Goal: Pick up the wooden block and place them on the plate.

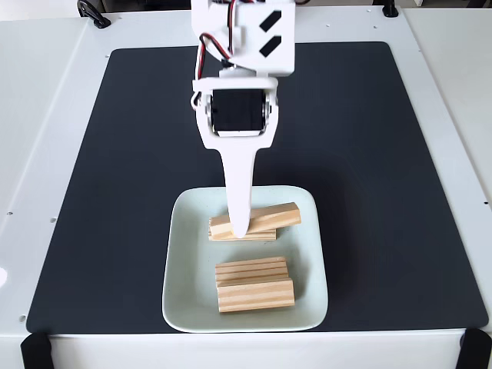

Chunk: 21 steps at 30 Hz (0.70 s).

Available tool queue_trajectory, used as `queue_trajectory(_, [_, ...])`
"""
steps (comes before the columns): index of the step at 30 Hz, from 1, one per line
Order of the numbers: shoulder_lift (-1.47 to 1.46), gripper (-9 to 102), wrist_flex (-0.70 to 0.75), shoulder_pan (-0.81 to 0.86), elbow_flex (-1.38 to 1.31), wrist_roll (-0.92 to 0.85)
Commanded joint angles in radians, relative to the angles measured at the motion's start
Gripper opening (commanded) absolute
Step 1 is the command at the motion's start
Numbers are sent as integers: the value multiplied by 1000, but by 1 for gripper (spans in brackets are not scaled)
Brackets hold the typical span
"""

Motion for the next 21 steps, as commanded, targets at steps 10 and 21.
queue_trajectory(10, [-44,0,92,-9,-14,-48])
queue_trajectory(21, [-44,0,83,6,48,-55])
